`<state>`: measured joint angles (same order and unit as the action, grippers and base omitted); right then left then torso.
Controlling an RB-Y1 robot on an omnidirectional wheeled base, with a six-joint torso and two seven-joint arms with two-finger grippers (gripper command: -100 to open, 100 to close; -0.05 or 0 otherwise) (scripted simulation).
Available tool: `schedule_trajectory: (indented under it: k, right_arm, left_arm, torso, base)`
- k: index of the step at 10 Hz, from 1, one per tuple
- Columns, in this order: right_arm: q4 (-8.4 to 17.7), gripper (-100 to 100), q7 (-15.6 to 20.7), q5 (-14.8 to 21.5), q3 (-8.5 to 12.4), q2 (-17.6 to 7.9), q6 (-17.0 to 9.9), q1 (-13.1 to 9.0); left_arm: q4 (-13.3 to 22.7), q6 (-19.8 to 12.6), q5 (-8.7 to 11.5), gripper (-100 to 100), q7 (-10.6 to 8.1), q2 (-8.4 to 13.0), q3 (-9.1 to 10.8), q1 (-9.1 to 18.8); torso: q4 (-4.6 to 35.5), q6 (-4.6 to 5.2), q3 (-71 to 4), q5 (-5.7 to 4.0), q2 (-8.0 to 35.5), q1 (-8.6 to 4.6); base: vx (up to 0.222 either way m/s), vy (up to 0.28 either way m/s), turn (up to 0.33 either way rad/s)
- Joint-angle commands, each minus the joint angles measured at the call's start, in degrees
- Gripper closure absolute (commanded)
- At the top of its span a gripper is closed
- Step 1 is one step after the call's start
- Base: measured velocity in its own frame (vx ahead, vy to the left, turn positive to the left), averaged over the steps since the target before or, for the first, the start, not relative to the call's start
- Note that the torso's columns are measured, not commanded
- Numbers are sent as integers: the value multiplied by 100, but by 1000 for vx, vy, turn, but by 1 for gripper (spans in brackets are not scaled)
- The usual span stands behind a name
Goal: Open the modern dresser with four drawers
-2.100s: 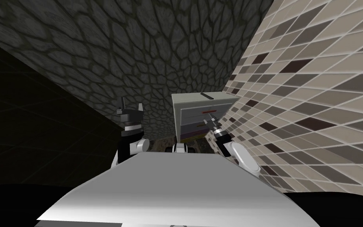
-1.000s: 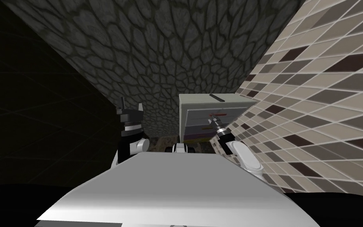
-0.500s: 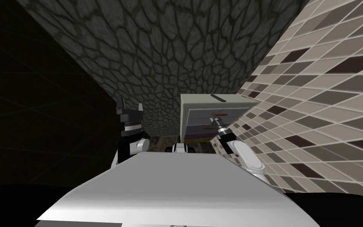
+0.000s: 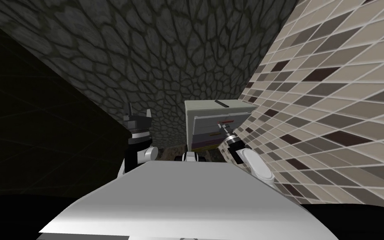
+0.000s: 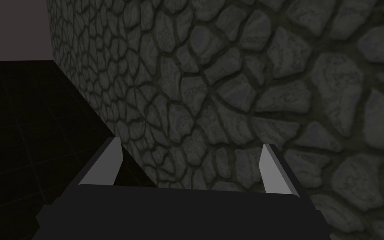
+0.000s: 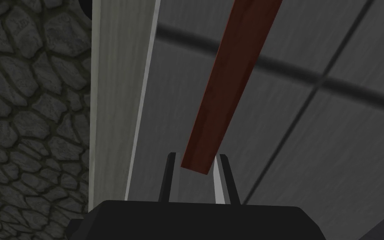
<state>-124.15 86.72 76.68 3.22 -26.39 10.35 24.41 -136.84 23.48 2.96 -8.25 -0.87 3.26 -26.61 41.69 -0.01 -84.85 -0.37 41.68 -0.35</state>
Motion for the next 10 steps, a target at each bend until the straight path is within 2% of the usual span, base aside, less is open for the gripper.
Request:
schedule_trajectory:
  k: [1,3,4,6,7,9,10]
  right_arm:
    - [-57,100,-139,-53,32,-166,62,95]
    - [-88,100,-267,-111,79,-326,132,206]
    - [-118,100,-170,-132,131,-223,137,108]
    - [234,100,-254,-173,344,-314,75,-46]
    - [235,100,-254,-173,344,-314,75,-46]
    - [557,100,-330,-207,551,-399,-3,-209]
    - [584,100,-330,-207,551,-399,-3,-209]
  left_arm:
    - [0,0,0,0,0,0,-1,1]
    - [1,0,0,0,0,-1,-1,2]
    - [1,-1,0,0,0,0,-1,3]
    - [1,-1,0,0,0,0,-1,3]
    - [1,-1,0,0,0,0,-1,3]
    - [1,-1,0,0,0,0,-1,3]
    - [1,-1,0,0,0,0,-1,3]
  torso:
    - [16,3,4,9,12,3]
    - [20,10,41,1,63,-2]
    - [13,2,30,-1,42,-2]
    - [30,-7,1,22,14,18]
    - [23,-9,20,14,36,22]
    - [24,3,19,12,35,15]
    - [26,-7,22,14,42,20]
  base:
    - [-79,4,-51]
    - [-152,7,-84]
    - [-76,4,-21]
    - [-148,-13,246]
    - [-153,0,138]
    - [-188,12,253]
    - [-161,7,98]
